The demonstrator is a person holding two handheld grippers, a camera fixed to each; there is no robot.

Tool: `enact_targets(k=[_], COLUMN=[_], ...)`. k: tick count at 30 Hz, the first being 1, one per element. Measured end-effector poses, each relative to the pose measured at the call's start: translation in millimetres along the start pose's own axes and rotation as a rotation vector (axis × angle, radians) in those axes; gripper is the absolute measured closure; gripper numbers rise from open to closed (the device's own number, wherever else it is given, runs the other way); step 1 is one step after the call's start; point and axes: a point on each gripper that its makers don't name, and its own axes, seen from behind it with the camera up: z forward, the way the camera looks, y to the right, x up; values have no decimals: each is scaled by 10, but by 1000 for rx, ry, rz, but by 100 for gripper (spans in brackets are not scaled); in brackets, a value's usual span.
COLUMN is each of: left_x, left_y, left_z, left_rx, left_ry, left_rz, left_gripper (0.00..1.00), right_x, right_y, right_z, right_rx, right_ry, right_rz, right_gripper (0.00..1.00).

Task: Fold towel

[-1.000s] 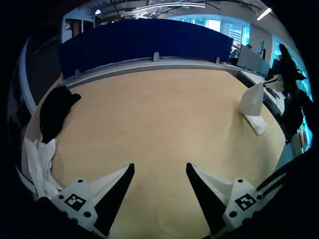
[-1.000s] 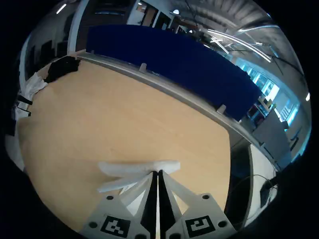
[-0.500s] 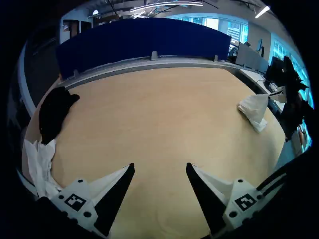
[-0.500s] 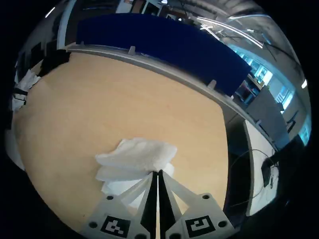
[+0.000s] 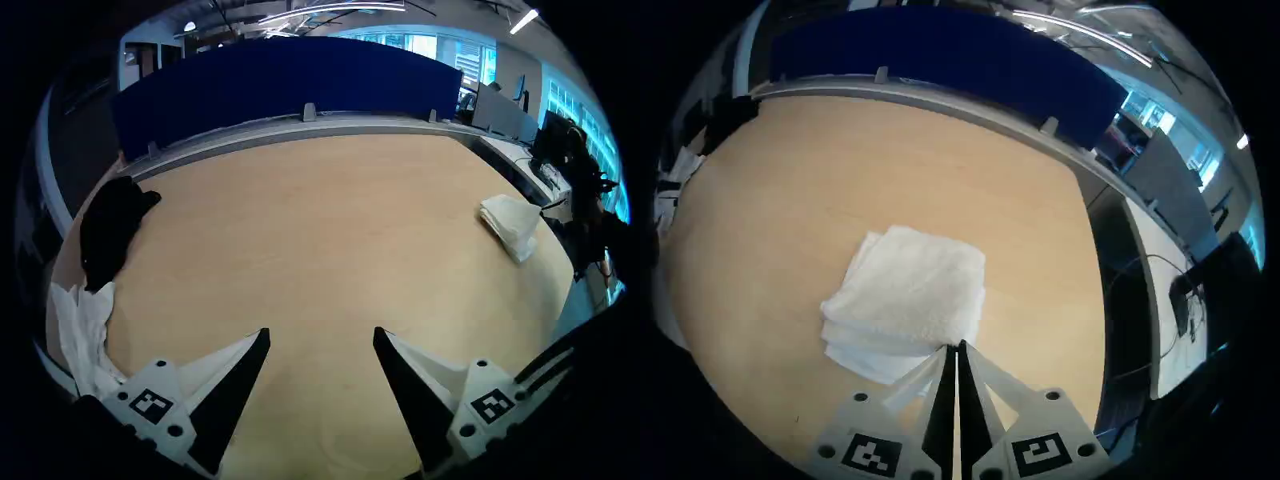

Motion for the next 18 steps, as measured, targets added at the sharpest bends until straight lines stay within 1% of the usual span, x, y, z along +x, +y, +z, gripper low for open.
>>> enact_targets(k=[5,18], left_x=[-14,-58], left_y=[-6,-36], left_z=[-9,-20], left_rx=[5,17], left_ry=[-1,-4], left_rz=[4,2], left_gripper=[4,4], right_x=[-157,-424], right_y=[4,-32], right_z=[95,277], right_rx=[-11,-17], right_ry=[-34,-107], right_rz=[24,79], right_gripper=[97,98])
